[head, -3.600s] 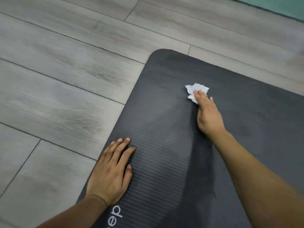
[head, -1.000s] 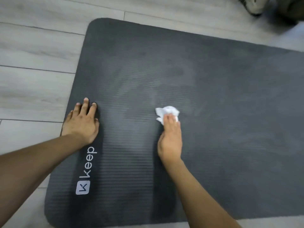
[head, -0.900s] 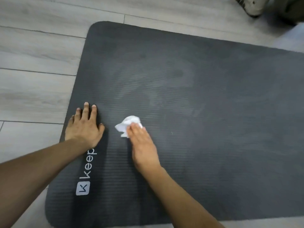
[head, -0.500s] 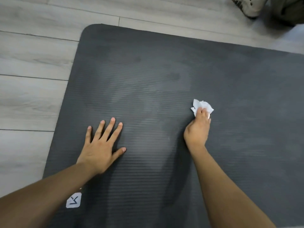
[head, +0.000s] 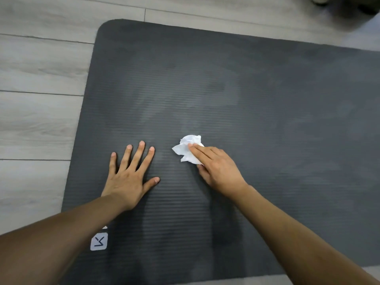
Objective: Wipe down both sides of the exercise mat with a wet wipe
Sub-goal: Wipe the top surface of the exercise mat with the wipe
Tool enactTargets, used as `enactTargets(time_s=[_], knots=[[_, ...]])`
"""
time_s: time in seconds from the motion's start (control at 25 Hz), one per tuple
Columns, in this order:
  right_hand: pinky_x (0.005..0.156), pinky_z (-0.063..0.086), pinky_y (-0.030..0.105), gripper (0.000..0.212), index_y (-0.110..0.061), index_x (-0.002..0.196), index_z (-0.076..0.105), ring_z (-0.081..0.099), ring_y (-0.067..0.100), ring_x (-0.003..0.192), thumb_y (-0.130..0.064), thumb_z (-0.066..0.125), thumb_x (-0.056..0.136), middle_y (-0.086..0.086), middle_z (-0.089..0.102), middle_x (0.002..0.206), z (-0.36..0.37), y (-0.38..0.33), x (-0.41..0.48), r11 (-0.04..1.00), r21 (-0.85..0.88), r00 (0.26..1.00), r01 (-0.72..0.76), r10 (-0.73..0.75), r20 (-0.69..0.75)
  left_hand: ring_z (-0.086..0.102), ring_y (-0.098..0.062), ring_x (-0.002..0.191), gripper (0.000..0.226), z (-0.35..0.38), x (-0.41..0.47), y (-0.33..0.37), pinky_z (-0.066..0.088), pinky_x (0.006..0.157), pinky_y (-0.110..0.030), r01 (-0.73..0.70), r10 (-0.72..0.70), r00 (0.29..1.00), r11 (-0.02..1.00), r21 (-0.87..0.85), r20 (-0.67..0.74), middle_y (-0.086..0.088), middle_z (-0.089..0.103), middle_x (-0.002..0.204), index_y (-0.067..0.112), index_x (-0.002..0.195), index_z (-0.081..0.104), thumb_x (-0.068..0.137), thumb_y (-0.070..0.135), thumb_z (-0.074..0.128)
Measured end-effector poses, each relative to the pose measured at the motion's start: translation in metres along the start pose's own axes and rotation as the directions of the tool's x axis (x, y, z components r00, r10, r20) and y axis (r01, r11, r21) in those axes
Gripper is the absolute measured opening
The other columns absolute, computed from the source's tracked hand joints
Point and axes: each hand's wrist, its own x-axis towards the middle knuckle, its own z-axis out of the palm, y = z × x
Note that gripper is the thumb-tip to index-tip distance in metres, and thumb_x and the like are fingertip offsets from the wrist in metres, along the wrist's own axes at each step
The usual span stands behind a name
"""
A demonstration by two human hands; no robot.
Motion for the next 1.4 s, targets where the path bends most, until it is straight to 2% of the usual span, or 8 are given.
enactTargets(time_s=[0.12,0.32,0.56,0.8,1.04,1.16,1.28,1.4], knots=[[0.09,0.045,0.033,0.041,-0.021,0.127,0.062,0.057,0.02,0.103,-0.043,0.051,0.094,-0.002,0.061,0.123,-0.03,-0.003,-0.002,0.999,-0.028,0.995,0.039,-0.037,0.088,-0.029,-0.023,0.153,0.08,-0.002,-0.001,0.001,-0.016,0.122,-0.057,0.004,-0.004,1.0,1.0,-0.012,0.005,0.011,-0.039,0.16,0.04,0.151,-0.034,0.091,0.077,0.004],[0.088,0.046,0.038,0.035,-0.02,0.13,0.058,0.053,0.025,0.102,-0.027,0.054,0.096,0.002,0.058,0.109,-0.043,-0.021,0.02,0.977,0.021,0.977,-0.214,0.214,-0.023,-0.026,-0.025,0.154,0.079,0.002,-0.005,0.002,-0.016,0.122,-0.058,0.0,0.0,0.999,1.0,-0.018,-0.032,0.01,-0.037,0.161,0.04,0.152,-0.032,0.089,0.079,-0.006],[0.077,0.046,0.037,0.036,-0.014,0.119,0.064,0.056,0.029,0.092,-0.023,0.07,0.085,0.004,0.063,0.109,0.044,-0.07,0.02,0.826,0.005,0.786,-0.564,0.539,-0.302,-0.029,-0.023,0.153,0.077,0.015,-0.001,-0.002,-0.019,0.122,-0.056,-0.015,0.015,0.995,1.0,0.006,-0.097,0.01,-0.037,0.162,0.041,0.15,-0.036,0.091,0.08,-0.005],[0.083,0.051,0.032,0.043,-0.015,0.115,0.07,0.06,0.024,0.093,-0.015,0.04,0.085,-0.001,0.068,0.115,0.03,-0.024,-0.028,0.957,0.012,0.892,-0.291,0.276,-0.359,-0.021,-0.023,0.156,0.08,0.023,-0.001,-0.004,-0.015,0.123,-0.056,-0.044,0.039,0.988,0.999,-0.032,-0.152,0.011,-0.027,0.166,0.043,0.156,-0.024,0.087,0.08,-0.004],[0.093,0.036,0.011,0.031,-0.012,0.109,0.071,0.059,0.019,0.11,0.0,0.049,0.091,0.003,0.068,0.116,0.003,0.031,-0.068,0.568,0.372,0.395,-0.734,0.803,-0.446,-0.024,-0.024,0.155,0.081,0.022,0.0,-0.004,-0.016,0.122,-0.057,-0.03,0.03,0.99,1.0,0.001,-0.136,0.01,-0.032,0.165,0.041,0.155,-0.027,0.087,0.079,-0.004],[0.108,0.037,0.029,0.039,-0.007,0.124,0.064,0.051,0.023,0.124,0.005,0.05,0.09,0.009,0.06,0.13,0.041,-0.049,-0.027,0.712,0.403,0.62,-0.575,0.701,-0.353,-0.024,-0.024,0.155,0.081,0.024,0.001,-0.006,-0.017,0.122,-0.056,-0.038,0.039,0.991,0.999,0.009,-0.131,0.011,-0.031,0.165,0.042,0.156,-0.025,0.087,0.079,-0.002],[0.106,0.042,0.029,0.036,-0.009,0.122,0.067,0.055,0.019,0.12,-0.004,0.05,0.09,0.004,0.064,0.127,0.069,-0.121,-0.02,0.942,0.257,0.911,-0.214,0.287,-0.295,-0.018,-0.02,0.157,0.085,0.02,-0.002,-0.011,-0.016,0.124,-0.051,-0.089,0.076,0.985,0.993,-0.079,-0.156,0.011,-0.022,0.167,0.04,0.161,-0.011,0.086,0.077,0.006],[0.103,0.039,0.023,0.034,-0.01,0.116,0.071,0.056,0.022,0.112,-0.009,0.05,0.089,0.005,0.068,0.121,0.05,-0.064,-0.035,0.988,0.087,0.919,-0.127,0.15,-0.364,0.005,-0.022,0.158,0.077,0.022,-0.029,-0.032,0.001,0.129,-0.043,-0.135,0.087,0.963,0.975,-0.177,-0.255,0.0,0.004,0.172,0.027,0.162,0.019,0.094,0.062,0.022]])
